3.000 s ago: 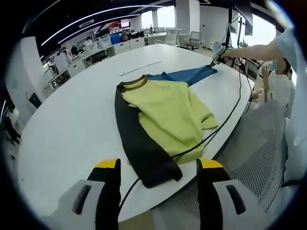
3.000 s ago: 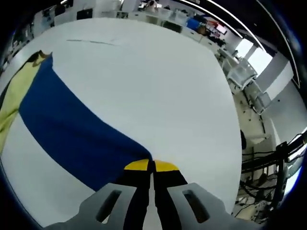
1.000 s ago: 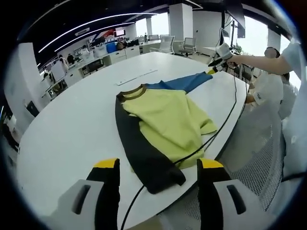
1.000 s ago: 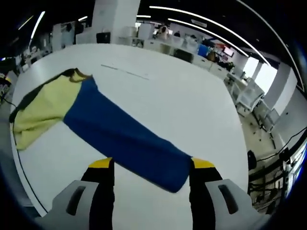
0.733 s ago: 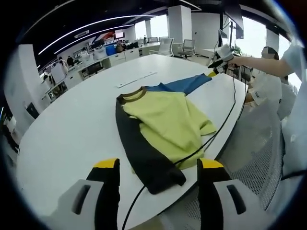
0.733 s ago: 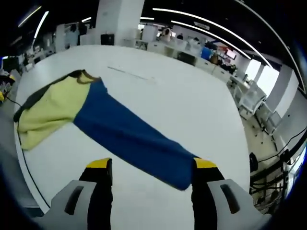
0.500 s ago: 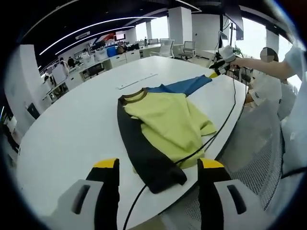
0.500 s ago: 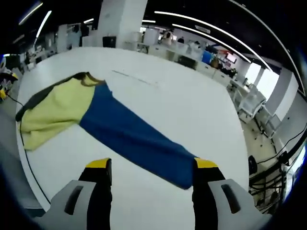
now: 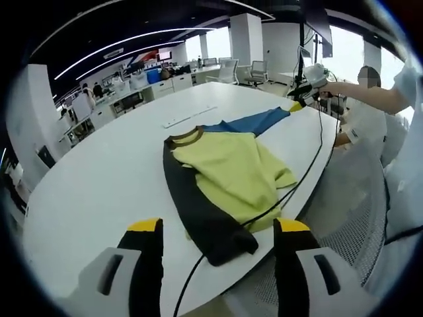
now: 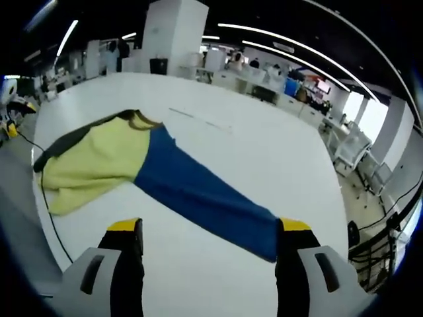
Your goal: Fold the garment on the visible template until the final outline fits inside the template.
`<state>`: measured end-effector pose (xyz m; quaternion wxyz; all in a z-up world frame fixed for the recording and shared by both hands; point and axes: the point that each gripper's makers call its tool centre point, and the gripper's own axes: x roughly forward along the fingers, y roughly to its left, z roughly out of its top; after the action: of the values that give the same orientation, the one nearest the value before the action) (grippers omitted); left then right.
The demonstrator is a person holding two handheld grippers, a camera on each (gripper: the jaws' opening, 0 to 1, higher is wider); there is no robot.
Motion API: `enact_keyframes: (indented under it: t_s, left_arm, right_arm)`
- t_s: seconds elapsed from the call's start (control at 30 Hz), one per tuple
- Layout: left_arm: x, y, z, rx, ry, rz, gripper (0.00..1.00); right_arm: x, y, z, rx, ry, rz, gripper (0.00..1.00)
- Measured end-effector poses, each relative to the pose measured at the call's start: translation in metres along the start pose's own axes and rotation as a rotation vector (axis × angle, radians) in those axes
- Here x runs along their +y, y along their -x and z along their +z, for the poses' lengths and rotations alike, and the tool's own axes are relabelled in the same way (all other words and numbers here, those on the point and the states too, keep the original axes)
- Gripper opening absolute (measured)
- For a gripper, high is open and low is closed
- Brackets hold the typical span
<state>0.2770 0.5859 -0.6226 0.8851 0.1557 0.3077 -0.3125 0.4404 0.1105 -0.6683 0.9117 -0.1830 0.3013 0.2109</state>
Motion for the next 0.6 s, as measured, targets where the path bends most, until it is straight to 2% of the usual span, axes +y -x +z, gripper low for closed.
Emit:
enact_keyframes:
  t_s: [0.23,0.6]
  left_arm:
    - [0.006,0.008,-0.005,-0.008,-0.003,0.004,0.65]
    - [0.011,0.016,-0.01,-0.024,-0.007,0.006,0.67]
  right_arm:
    - [0.03,0.012,0.016,-0.03,0.012,0.031,0.89]
    - [0.07,0.027,0.031,-0.075,0.017,0.077,0.99]
